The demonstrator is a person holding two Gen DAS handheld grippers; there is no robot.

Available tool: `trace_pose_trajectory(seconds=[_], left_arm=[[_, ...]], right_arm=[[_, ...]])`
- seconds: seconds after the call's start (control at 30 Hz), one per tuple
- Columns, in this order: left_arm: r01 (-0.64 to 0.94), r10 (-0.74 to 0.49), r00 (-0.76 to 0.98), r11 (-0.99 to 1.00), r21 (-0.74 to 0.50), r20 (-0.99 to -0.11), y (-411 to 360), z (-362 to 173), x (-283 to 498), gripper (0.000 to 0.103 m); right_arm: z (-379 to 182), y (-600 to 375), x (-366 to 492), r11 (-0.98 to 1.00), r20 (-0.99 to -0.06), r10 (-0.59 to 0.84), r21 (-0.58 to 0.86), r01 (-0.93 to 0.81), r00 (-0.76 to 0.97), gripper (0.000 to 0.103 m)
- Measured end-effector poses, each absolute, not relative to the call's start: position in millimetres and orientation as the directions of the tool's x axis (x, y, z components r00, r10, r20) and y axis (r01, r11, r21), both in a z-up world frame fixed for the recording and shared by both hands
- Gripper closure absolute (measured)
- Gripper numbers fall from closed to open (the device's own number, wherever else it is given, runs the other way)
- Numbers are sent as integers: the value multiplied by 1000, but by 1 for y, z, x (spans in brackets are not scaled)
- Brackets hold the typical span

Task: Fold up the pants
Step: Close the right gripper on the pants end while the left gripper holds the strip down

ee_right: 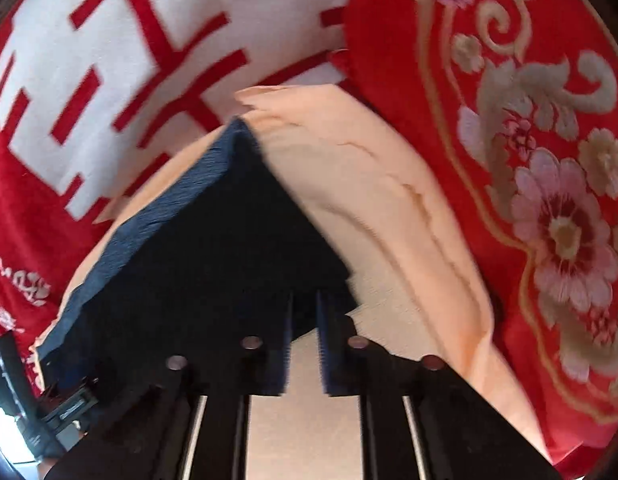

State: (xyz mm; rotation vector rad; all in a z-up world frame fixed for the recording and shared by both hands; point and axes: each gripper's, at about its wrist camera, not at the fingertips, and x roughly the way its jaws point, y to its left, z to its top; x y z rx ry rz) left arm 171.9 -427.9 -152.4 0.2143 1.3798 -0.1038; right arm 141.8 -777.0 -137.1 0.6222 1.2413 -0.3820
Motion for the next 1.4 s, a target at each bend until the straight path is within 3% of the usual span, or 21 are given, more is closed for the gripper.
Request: trace_pose_trajectory(seconds=[0.23, 0.37, 0.47, 0.5, 0.53, 0.6, 0.73, 0.83, 0.87, 0.93, 1.1, 1.2, 1.23, 1.3, 1.4], left_arm=[[220, 74, 199, 968, 118, -977, -439, -156, 177, 0], [224, 83, 204, 966, 129, -975, -440, -152, 174, 0], [233, 85, 208, 963, 134, -974, -440, -152, 173, 0], [234, 86, 207, 963, 135, -975, -440, -152, 173, 0], [234, 87, 205, 963, 136, -975, -440, -151, 173, 0], [235, 88, 202, 963, 136, -975, -441, -150, 173, 0], [237, 79, 196, 963, 126, -977, -440, -152, 175, 0], [244, 73, 193, 962, 120, -978, -438, -153, 176, 0], [246, 73, 195, 962, 120, -978, -437, -154, 178, 0], [247, 74, 198, 961, 122, -977, -437, -154, 177, 0], [243, 76, 196, 962, 124, -978, -439, -153, 176, 0], [245, 71, 196, 962, 119, -978, -438, -153, 176, 0], [244, 69, 194, 963, 116, -979, -438, -153, 176, 0], [242, 66, 190, 964, 112, -980, -437, -153, 177, 0], [244, 65, 190, 963, 111, -980, -436, -154, 177, 0]], right_arm=[[-136, -788, 112, 660, -890, 236, 441, 608, 390, 86], [-136, -794, 113, 626, -868, 231, 478, 616, 439, 80], [-139, -799, 122, 602, -856, 238, 501, 622, 459, 71], [-142, -798, 126, 617, -868, 232, 480, 624, 438, 73], [-139, -795, 125, 631, -881, 217, 456, 628, 422, 88], [-134, -790, 120, 669, -903, 161, 396, 629, 398, 94], [-150, -795, 107, 641, -915, 188, 390, 661, 358, 94], [-144, -799, 97, 604, -879, 235, 466, 646, 415, 92], [-142, -797, 95, 593, -861, 265, 500, 631, 434, 90], [-142, -792, 93, 581, -848, 294, 525, 622, 441, 76], [-140, -795, 105, 567, -841, 257, 530, 630, 475, 71], [-148, -800, 120, 553, -844, 256, 528, 644, 471, 71], [-150, -800, 124, 550, -841, 264, 533, 643, 472, 74], [-148, -799, 123, 559, -850, 254, 518, 647, 462, 91], [-147, -797, 114, 561, -857, 243, 507, 655, 455, 91]])
